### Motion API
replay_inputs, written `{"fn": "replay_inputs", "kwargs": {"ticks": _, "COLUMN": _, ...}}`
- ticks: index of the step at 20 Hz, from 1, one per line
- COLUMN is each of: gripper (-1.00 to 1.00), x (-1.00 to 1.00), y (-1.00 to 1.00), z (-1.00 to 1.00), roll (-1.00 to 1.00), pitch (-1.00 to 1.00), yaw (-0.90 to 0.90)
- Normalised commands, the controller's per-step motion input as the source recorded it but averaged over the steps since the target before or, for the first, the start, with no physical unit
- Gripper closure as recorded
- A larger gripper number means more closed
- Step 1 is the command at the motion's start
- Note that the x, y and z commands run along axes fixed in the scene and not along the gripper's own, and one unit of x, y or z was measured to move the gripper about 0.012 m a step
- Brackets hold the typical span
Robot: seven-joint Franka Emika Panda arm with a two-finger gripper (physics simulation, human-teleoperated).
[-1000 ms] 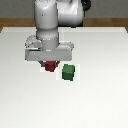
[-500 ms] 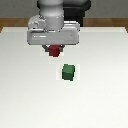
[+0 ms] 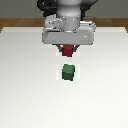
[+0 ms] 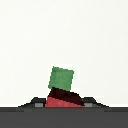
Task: Place the red cube on top of the green cube.
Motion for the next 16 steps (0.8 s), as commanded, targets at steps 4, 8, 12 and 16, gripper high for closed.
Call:
{"fn": "replay_inputs", "kwargs": {"ticks": 4, "gripper": 1.0, "x": 0.25, "y": 0.0, "z": 0.0, "roll": 0.0, "pitch": 0.0, "yaw": 0.0}}
{"fn": "replay_inputs", "kwargs": {"ticks": 8, "gripper": 1.0, "x": 0.25, "y": 0.0, "z": 0.0, "roll": 0.0, "pitch": 0.0, "yaw": 0.0}}
{"fn": "replay_inputs", "kwargs": {"ticks": 12, "gripper": 1.0, "x": 0.0, "y": 0.0, "z": -0.75, "roll": 0.0, "pitch": 0.0, "yaw": 0.0}}
{"fn": "replay_inputs", "kwargs": {"ticks": 16, "gripper": -1.0, "x": 0.0, "y": 0.0, "z": -0.25, "roll": 0.0, "pitch": 0.0, "yaw": 0.0}}
